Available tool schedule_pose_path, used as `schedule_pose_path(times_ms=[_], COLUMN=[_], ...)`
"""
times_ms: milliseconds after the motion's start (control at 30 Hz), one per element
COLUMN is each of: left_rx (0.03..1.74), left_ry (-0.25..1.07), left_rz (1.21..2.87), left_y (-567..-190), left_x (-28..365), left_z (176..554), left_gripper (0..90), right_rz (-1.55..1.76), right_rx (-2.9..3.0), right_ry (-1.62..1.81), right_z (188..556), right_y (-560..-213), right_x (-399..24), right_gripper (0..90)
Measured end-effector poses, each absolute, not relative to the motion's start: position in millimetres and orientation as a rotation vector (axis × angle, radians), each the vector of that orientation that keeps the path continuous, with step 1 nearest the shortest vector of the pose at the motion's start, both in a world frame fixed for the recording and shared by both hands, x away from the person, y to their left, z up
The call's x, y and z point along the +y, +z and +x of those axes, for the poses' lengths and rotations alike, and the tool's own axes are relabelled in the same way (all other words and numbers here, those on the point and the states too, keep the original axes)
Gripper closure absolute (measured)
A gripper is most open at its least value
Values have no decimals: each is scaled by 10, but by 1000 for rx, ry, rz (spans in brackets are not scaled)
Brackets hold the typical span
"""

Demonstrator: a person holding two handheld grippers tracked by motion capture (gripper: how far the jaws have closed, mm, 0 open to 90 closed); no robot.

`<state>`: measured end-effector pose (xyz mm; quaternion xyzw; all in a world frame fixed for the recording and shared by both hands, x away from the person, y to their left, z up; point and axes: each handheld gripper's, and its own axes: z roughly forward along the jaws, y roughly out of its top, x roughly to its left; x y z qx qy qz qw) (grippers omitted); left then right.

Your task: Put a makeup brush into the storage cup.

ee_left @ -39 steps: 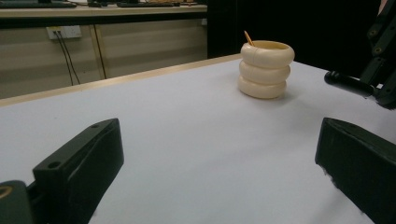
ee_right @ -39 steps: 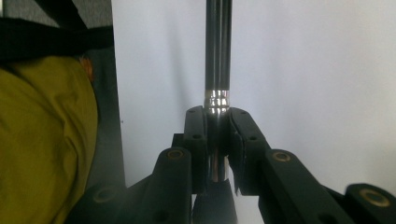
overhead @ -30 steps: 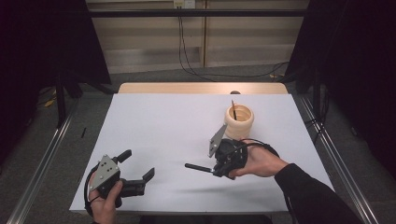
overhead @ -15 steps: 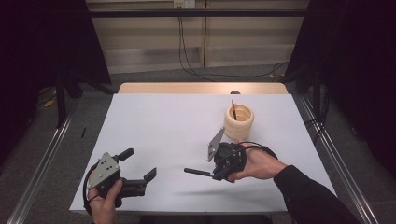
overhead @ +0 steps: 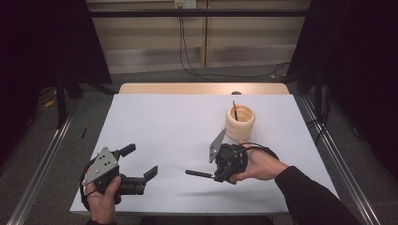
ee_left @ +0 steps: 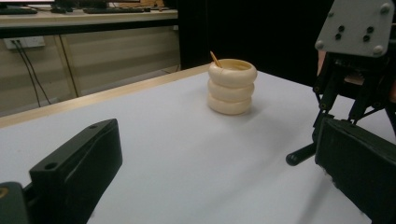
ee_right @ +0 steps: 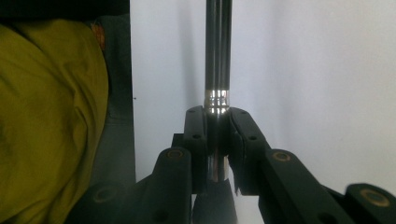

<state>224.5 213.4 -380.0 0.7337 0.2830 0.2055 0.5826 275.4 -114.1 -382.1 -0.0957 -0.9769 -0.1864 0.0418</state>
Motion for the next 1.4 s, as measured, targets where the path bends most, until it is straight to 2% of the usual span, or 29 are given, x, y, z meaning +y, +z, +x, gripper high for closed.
schedule_pose_path(times_ms=[233, 533, 767, 1400], left_rx=[623, 507, 396, 274], left_ry=[476, 388, 295, 99], left_rz=[1701, 1765, 1901, 2243], left_y=[-3682, -3553, -3530, -3697], left_x=[1997, 1755, 1546, 1231], left_z=[2312, 2435, 2495, 2671], left_gripper=[16, 11, 10, 40], right_rz=[-315, -294, -264, -190], right_rx=[-2981, -2997, -3006, -3028], right_ry=[-566, -562, -557, -462], right_z=[2765, 2764, 2760, 2761], right_y=[-3818, -3812, -3805, -3801], right_x=[-1151, -1153, -1136, -1050], right_gripper=[784, 784, 784, 785])
